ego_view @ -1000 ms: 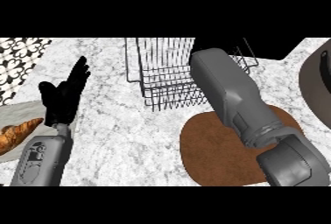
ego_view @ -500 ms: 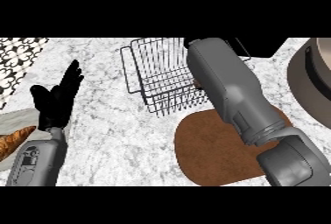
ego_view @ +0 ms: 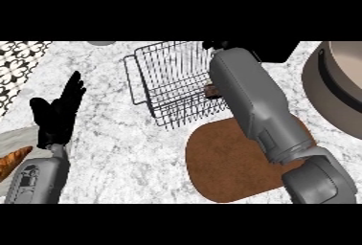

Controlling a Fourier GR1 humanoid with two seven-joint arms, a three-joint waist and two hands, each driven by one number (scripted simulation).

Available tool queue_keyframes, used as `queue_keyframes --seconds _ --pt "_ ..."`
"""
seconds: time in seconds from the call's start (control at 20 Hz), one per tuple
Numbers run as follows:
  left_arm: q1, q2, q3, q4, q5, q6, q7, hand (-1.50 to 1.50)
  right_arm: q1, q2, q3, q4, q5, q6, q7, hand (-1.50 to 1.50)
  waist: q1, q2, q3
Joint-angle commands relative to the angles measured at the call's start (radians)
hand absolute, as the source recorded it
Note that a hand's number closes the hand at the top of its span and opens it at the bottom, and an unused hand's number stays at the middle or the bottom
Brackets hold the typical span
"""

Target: Pick the cupcake from the cutting board and place it in the basket

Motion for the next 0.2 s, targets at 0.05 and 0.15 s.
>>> queue_keyframes --seconds 0.05,0.15 --pt "-0.005 0.014 0.017 -0.001 0.005 0.002 0.01 0.0 0.073 0.012 0.018 -0.055 -0.008 -0.206 0.21 -1.5 -0.016 -0.012 0.001" --pt "0.019 -0.008 0.003 0.003 0.006 0.001 -0.003 0.0 0.078 0.012 0.038 -0.074 -0.01 -0.223 0.202 -1.5 -0.005 -0.015 0.0"
